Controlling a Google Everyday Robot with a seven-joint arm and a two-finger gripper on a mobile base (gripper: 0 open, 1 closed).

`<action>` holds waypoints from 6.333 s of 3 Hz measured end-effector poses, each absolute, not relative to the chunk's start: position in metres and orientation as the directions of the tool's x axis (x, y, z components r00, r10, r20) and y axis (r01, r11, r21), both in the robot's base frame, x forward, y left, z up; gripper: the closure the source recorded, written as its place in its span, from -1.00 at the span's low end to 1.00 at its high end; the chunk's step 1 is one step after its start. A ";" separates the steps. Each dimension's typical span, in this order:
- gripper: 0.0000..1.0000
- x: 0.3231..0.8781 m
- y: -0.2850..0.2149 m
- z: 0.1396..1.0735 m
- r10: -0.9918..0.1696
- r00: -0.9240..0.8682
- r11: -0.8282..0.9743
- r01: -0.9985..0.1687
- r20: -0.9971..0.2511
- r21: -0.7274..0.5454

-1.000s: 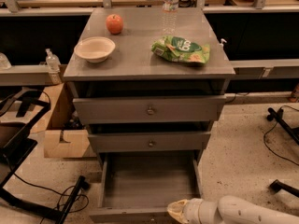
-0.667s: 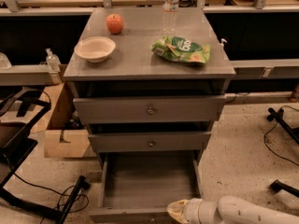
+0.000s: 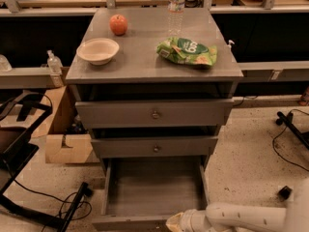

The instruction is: Close bottom drawer

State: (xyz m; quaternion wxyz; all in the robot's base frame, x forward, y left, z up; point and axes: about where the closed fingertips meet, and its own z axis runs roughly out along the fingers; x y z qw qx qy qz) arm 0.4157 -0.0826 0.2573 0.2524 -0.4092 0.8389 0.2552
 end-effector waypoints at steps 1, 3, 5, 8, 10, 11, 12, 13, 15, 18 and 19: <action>1.00 0.414 -0.085 0.170 -0.588 -0.597 0.565 -0.786 -0.546 0.251; 1.00 0.367 -0.072 0.167 -0.613 -0.587 0.529 -0.802 -0.529 0.278; 1.00 0.391 -0.075 0.160 -0.615 -0.578 0.520 -0.809 -0.536 0.275; 1.00 0.452 -0.083 0.162 -0.632 -0.556 0.497 -0.825 -0.539 0.269; 1.00 0.467 -0.080 0.162 -0.633 -0.553 0.494 -0.827 -0.542 0.267; 0.96 0.464 -0.079 0.161 -0.633 -0.553 0.494 -0.827 -0.542 0.268; 0.51 0.463 -0.078 0.161 -0.633 -0.553 0.492 -0.828 -0.541 0.270; 0.04 0.462 -0.076 0.160 -0.633 -0.553 0.490 -0.828 -0.541 0.273; -1.00 0.457 -0.073 0.159 -0.633 -0.553 0.486 -0.828 -0.541 0.278; -0.26 0.456 -0.074 0.159 -0.633 -0.553 0.486 -0.828 -0.541 0.278; 0.21 0.455 -0.072 0.158 -0.634 -0.554 0.485 -0.829 -0.541 0.280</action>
Offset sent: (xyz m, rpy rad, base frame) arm -0.0021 -0.0118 -0.1288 -0.1148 0.1170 -0.0478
